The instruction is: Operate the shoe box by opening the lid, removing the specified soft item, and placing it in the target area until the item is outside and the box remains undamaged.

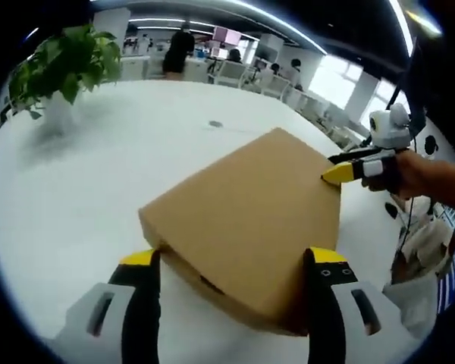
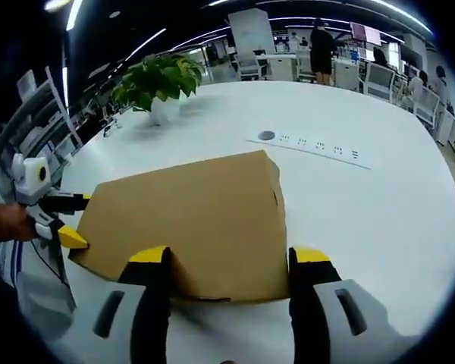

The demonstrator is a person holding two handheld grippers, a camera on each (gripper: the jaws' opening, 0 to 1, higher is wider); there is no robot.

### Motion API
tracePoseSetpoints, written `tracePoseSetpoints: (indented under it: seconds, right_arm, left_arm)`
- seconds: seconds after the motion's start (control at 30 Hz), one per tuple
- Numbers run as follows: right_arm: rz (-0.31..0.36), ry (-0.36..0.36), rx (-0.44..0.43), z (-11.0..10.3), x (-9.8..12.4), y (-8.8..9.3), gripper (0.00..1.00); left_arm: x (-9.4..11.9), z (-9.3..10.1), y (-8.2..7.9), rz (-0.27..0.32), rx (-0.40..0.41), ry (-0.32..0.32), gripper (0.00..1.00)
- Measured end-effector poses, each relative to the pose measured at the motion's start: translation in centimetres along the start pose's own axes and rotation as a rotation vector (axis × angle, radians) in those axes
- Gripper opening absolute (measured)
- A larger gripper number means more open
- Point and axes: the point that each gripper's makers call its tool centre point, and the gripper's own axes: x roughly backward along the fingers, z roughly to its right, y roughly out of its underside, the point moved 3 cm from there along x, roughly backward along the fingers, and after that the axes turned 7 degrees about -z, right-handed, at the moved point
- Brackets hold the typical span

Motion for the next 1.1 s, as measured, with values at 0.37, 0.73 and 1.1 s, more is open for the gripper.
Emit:
tracePoseSetpoints:
  seconds: [0.37,0.73,1.1]
  right_arm:
    - [-0.028,-0.007,-0.036,-1.0,1.7,2.2,0.53]
    - [-0.034,-0.005,-0.070,-3.4,3.7,5.3,0.49]
    - [-0.045,-0.029,-0.092,-6.9,5.9,9.1,0.43]
  left_arm:
    - [0.5,0.2,0.5,0.000,-0.005,0.017,0.73]
    - [2.1,0.6,2.3,-0.010,-0.003,0.040,0.64]
    - [4.7,0.4,5.0,-0.014,-0.009,0.051,0.57]
